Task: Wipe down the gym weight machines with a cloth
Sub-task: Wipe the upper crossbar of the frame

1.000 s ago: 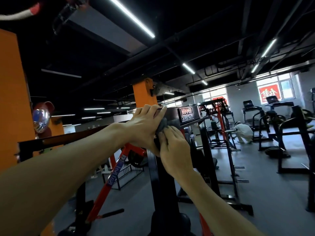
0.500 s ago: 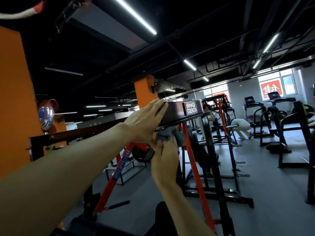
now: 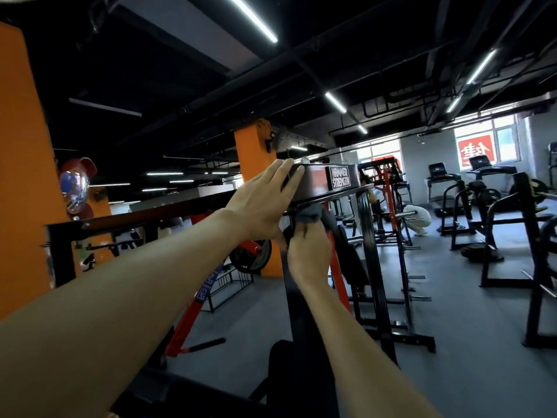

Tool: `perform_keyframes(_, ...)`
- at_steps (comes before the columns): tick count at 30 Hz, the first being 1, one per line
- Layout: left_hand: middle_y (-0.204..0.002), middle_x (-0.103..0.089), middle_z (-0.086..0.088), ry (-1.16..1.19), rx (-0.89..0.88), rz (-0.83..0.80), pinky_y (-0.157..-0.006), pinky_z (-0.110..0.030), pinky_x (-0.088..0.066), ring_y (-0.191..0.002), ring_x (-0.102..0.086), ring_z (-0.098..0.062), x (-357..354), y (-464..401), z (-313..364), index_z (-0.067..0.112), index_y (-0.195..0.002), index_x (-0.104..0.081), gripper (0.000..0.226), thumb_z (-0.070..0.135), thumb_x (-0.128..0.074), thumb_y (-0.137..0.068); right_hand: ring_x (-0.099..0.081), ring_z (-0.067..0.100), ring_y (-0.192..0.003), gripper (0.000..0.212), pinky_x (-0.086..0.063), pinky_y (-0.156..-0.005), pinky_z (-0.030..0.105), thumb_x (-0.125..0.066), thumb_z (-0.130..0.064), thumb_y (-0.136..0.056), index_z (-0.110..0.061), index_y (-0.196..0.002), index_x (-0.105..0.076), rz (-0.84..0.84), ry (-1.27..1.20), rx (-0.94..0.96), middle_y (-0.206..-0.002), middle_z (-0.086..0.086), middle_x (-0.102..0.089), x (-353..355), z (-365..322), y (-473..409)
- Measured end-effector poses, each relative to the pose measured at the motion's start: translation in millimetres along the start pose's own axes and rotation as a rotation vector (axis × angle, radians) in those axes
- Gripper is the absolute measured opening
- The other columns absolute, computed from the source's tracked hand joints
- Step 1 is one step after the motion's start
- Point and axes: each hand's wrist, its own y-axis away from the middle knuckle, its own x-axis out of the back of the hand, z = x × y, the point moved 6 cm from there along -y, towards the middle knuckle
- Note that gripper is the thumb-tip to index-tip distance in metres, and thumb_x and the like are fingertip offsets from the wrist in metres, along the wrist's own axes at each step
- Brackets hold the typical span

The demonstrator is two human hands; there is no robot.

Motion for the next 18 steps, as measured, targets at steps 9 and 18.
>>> perform_keyframes(9,-0.165,-0.002,-0.023,-0.025,0.002,0.029,-0.126,-0.041,-0.013,-0.155,-0.001,-0.037,-1.6,1.6,-1.2,0.000,-0.159,0.001,0.134,0.066,-0.078,-0.074,-0.056,0.030,-0.127,0.041,-0.047,-0.106,0.051,-0.036,-0.033,-0.103,-0.010,-0.127,-0.061,-0.029,0.057,0.237,-0.132,0.011,-0.062,-4.7,-2.3,36.1)
perform_keyframes(18,-0.167,0.003,-0.026,-0.207,0.031,0.069,-0.125,-0.045,0.003,-0.156,0.005,-0.038,3.2,16.7,8.2,-0.005,-0.157,0.007,0.131,0.069,-0.069,-0.079,-0.061,0.020,-0.096,0.022,-0.044,-0.074,0.029,-0.041,-0.027,-0.108,-0.023,-0.101,-0.061,-0.102,-0.023,-0.040,-0.098,0.002,-0.063,17.7,16.5,41.1)
